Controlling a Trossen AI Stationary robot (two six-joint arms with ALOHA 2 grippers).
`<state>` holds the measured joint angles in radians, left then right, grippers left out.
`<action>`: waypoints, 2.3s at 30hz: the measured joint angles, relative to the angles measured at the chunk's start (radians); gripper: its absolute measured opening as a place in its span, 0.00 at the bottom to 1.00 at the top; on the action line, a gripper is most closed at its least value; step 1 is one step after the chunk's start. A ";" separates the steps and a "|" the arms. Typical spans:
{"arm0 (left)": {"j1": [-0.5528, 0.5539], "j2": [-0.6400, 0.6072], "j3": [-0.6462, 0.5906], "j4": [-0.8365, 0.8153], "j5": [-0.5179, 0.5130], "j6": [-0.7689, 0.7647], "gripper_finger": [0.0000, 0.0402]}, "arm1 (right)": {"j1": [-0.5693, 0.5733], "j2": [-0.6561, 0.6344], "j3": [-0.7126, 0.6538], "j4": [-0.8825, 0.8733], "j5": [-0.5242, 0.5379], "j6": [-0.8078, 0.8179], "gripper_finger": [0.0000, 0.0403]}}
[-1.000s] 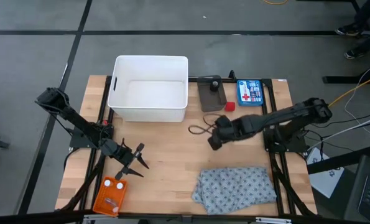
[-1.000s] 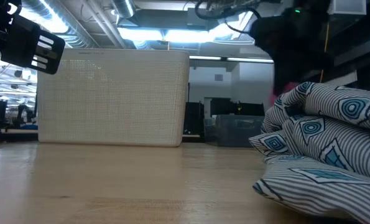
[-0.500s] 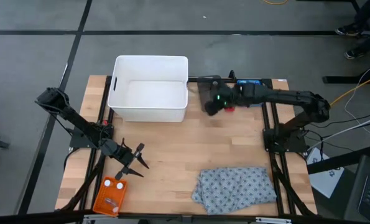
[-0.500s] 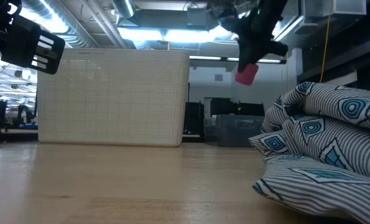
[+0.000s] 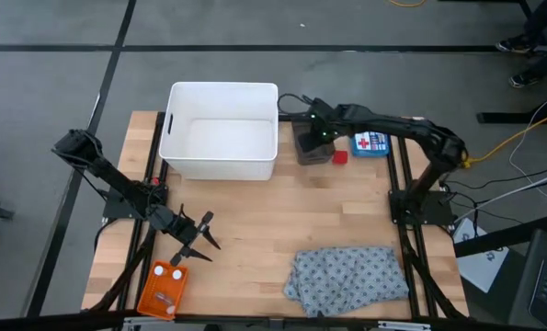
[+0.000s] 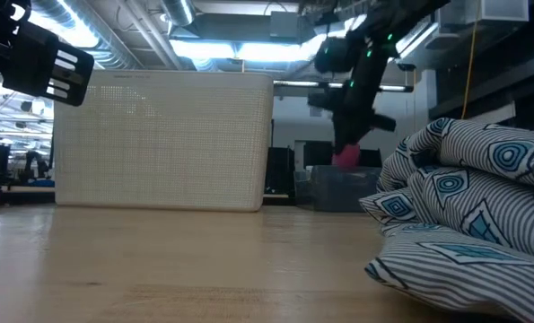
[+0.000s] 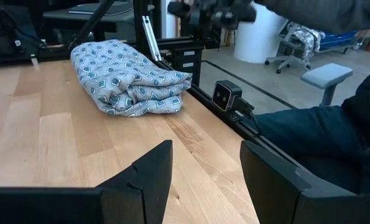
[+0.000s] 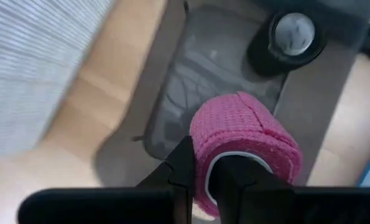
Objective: Pick & place medical supplies in basket/bin
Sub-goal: Put the pink bandage into the black bin, then put the red bandage into the black bin
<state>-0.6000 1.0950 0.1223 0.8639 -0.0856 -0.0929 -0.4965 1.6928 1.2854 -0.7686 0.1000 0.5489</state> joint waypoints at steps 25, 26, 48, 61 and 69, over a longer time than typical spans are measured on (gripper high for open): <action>0.000 0.000 0.000 0.000 0.000 -0.009 0.47 | -0.114 0.133 0.000 0.022 -0.037 -0.062 0.09; 0.000 0.000 0.000 0.000 0.000 -0.009 0.47 | -0.115 0.133 0.000 0.025 -0.037 -0.062 0.09; 0.000 0.000 0.000 -0.001 0.001 -0.017 0.47 | -0.116 0.134 0.000 0.093 -0.046 -0.033 0.26; 0.000 0.000 0.000 -0.001 0.001 -0.017 0.47 | -0.111 0.133 0.042 0.052 -0.146 -0.026 0.25; 0.000 0.000 0.000 -0.002 0.001 -0.028 0.47 | -0.054 0.132 0.190 -0.068 -0.170 -0.014 0.25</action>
<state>-0.6001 1.0952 0.1223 0.8618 -0.0845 -0.1205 -0.5507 1.8252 1.4755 -0.8369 -0.0701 0.5346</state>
